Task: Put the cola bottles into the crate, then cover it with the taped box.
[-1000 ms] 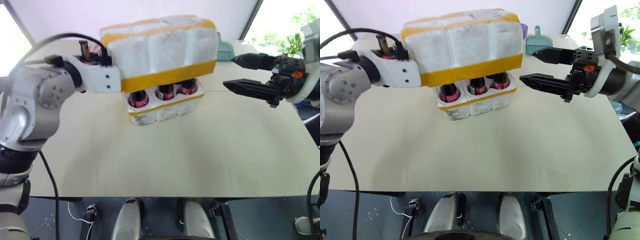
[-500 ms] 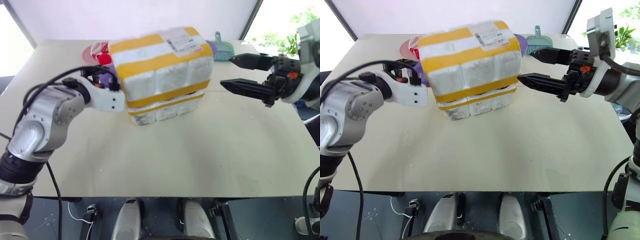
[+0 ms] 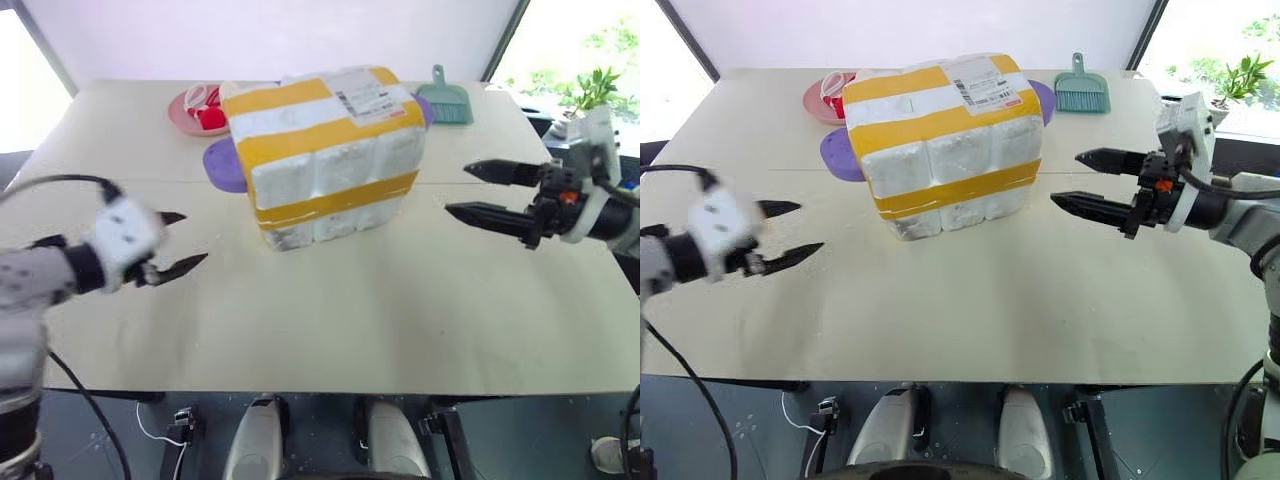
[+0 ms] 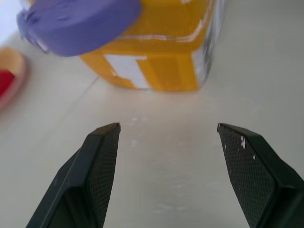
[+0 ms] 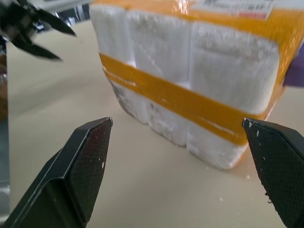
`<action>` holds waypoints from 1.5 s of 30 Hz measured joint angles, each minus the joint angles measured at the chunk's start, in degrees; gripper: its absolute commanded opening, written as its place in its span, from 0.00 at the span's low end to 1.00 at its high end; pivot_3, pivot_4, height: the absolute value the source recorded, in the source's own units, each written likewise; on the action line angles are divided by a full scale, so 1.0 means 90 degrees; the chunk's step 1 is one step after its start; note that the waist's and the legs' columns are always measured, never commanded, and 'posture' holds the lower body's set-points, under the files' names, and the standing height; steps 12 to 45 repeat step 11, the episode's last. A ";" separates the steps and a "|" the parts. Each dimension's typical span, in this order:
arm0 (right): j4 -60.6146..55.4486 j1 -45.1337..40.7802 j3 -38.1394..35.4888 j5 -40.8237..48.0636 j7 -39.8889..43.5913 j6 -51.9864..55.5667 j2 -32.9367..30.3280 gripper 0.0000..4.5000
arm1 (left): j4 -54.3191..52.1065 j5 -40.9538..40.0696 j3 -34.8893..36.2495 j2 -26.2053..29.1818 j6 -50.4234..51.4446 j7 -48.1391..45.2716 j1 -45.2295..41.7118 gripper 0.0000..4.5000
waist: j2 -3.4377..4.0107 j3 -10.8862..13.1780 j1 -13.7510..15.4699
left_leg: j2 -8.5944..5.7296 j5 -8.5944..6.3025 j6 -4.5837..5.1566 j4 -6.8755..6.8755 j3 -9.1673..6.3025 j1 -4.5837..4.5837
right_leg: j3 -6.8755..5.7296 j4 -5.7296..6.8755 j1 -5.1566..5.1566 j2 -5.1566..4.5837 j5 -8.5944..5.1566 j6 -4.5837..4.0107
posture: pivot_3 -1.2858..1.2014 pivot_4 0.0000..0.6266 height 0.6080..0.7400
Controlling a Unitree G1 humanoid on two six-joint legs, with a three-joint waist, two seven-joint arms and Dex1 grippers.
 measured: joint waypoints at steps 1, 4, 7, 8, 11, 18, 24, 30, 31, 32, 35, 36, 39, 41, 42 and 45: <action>0.0020 0.0037 0.0028 -0.0100 0.0095 -0.0111 -0.0009 1.00 | 0.0323 -0.0518 0.0320 0.0285 0.0566 -0.0175 -0.0267 0.76 | 0.0000 0.0000 -0.0012 | -0.0001 0.0000 0.0000 0.0001 0.0000 0.0004 | 0.0001 -0.0001 0.0004 0.0000 0.0000 0.0000 | 0.52 0.24 0.97; 0.0231 0.0041 0.0134 -0.0354 0.0244 -0.0378 -0.0022 1.00 | 0.1150 -0.1470 0.0713 0.1057 0.1462 -0.0558 -0.0767 0.76 | 0.0001 -0.0001 -0.0054 | -0.0003 -0.0001 0.0000 -0.0007 0.0004 0.0014 | 0.0006 -0.0004 0.0010 -0.0001 -0.0001 0.0001 | 0.52 0.24 0.97; 0.0607 -0.0201 0.0256 -0.0528 0.0228 -0.0482 0.0026 1.00 | 0.2010 -0.1901 0.0589 0.1424 0.1644 -0.0653 -0.1382 0.76 | 0.0001 0.0000 -0.0065 | -0.0002 0.0000 0.0000 -0.0012 0.0003 0.0018 | 0.0004 -0.0001 0.0009 0.0002 -0.0003 -0.0002 | 0.52 0.24 0.97; 0.0709 -0.0298 0.0267 -0.0545 0.0212 -0.0496 0.0038 1.00 | 0.2197 -0.1985 0.0496 0.1538 0.1649 -0.0658 -0.1524 0.76 | 0.0002 0.0000 -0.0073 | -0.0002 0.0000 0.0000 -0.0014 0.0004 0.0018 | 0.0005 -0.0001 0.0009 0.0002 -0.0003 -0.0002 | 0.52 0.24 0.97; 0.0883 -0.0500 0.0291 -0.0566 0.0217 -0.0541 0.0063 1.00 | 0.2401 -0.2070 0.0270 0.1702 0.1472 -0.0672 -0.1561 0.76 | 0.0001 0.0000 -0.0113 | -0.0002 -0.0001 0.0000 -0.0017 0.0005 0.0017 | 0.0004 -0.0003 0.0009 0.0001 -0.0004 -0.0003 | 0.52 0.24 0.97; 0.0883 -0.0500 0.0291 -0.0566 0.0217 -0.0541 0.0063 1.00 | 0.2401 -0.2070 0.0270 0.1702 0.1472 -0.0672 -0.1561 0.76 | 0.0001 0.0000 -0.0113 | -0.0002 -0.0001 0.0000 -0.0017 0.0005 0.0017 | 0.0004 -0.0003 0.0009 0.0001 -0.0004 -0.0003 | 0.52 0.24 0.97; 0.0883 -0.0500 0.0291 -0.0566 0.0217 -0.0541 0.0063 1.00 | 0.2401 -0.2070 0.0270 0.1702 0.1472 -0.0672 -0.1561 0.76 | 0.0001 0.0000 -0.0113 | -0.0002 -0.0001 0.0000 -0.0017 0.0005 0.0017 | 0.0004 -0.0003 0.0009 0.0001 -0.0004 -0.0003 | 0.52 0.24 0.97; 0.0883 -0.0500 0.0291 -0.0566 0.0217 -0.0541 0.0063 1.00 | 0.2401 -0.2070 0.0270 0.1702 0.1472 -0.0672 -0.1561 0.76 | 0.0001 0.0000 -0.0113 | -0.0002 -0.0001 0.0000 -0.0017 0.0005 0.0017 | 0.0004 -0.0003 0.0009 0.0001 -0.0004 -0.0003 | 0.52 0.24 0.97; 0.0883 -0.0500 0.0291 -0.0566 0.0217 -0.0541 0.0063 1.00 | 0.2401 -0.2070 0.0270 0.1702 0.1472 -0.0672 -0.1561 0.76 | 0.0001 0.0000 -0.0113 | -0.0002 -0.0001 0.0000 -0.0017 0.0005 0.0017 | 0.0004 -0.0003 0.0009 0.0001 -0.0004 -0.0003 | 0.52 0.24 0.97; 0.0883 -0.0500 0.0291 -0.0566 0.0217 -0.0541 0.0063 1.00 | 0.2401 -0.2070 0.0270 0.1702 0.1472 -0.0672 -0.1561 0.76 | 0.0001 0.0000 -0.0113 | -0.0002 -0.0001 0.0000 -0.0017 0.0005 0.0017 | 0.0004 -0.0003 0.0009 0.0001 -0.0004 -0.0003 | 0.52 0.24 0.97; 0.0883 -0.0500 0.0291 -0.0566 0.0217 -0.0541 0.0063 1.00 | 0.2401 -0.2070 0.0270 0.1702 0.1472 -0.0672 -0.1561 0.76 | 0.0001 0.0000 -0.0113 | -0.0002 -0.0001 0.0000 -0.0017 0.0005 0.0017 | 0.0004 -0.0003 0.0009 0.0001 -0.0004 -0.0003 | 0.52 0.24 0.97; 0.0883 -0.0500 0.0291 -0.0566 0.0217 -0.0541 0.0063 1.00 | 0.2401 -0.2070 0.0270 0.1702 0.1472 -0.0672 -0.1561 0.76 | 0.0001 0.0000 -0.0113 | -0.0002 -0.0001 0.0000 -0.0017 0.0005 0.0017 | 0.0004 -0.0003 0.0009 0.0001 -0.0004 -0.0003 | 0.52 0.24 0.97; 0.0883 -0.0500 0.0291 -0.0566 0.0217 -0.0541 0.0063 1.00 | 0.2401 -0.2070 0.0270 0.1702 0.1472 -0.0672 -0.1561 0.76 | 0.0001 0.0000 -0.0113 | -0.0002 -0.0001 0.0000 -0.0017 0.0005 0.0017 | 0.0004 -0.0003 0.0009 0.0001 -0.0004 -0.0003 | 0.52 0.24 0.97; 0.0883 -0.0500 0.0291 -0.0566 0.0217 -0.0541 0.0063 1.00 | 0.2401 -0.2070 0.0270 0.1702 0.1472 -0.0672 -0.1561 0.76 | 0.0001 0.0000 -0.0113 | -0.0002 -0.0001 0.0000 -0.0017 0.0005 0.0017 | 0.0004 -0.0003 0.0009 0.0001 -0.0004 -0.0003 | 0.52 0.24 0.97; 0.0883 -0.0500 0.0291 -0.0566 0.0217 -0.0541 0.0063 1.00 | 0.2401 -0.2070 0.0270 0.1702 0.1472 -0.0672 -0.1561 0.76 | 0.0001 0.0000 -0.0113 | -0.0002 -0.0001 0.0000 -0.0017 0.0005 0.0017 | 0.0004 -0.0003 0.0009 0.0001 -0.0004 -0.0003 | 0.52 0.24 0.97; 0.0883 -0.0500 0.0291 -0.0566 0.0217 -0.0541 0.0063 1.00 | 0.2401 -0.2070 0.0270 0.1702 0.1472 -0.0672 -0.1561 0.76 | 0.0001 0.0000 -0.0113 | -0.0002 -0.0001 0.0000 -0.0017 0.0005 0.0017 | 0.0004 -0.0003 0.0009 0.0001 -0.0004 -0.0003 | 0.52 0.24 0.97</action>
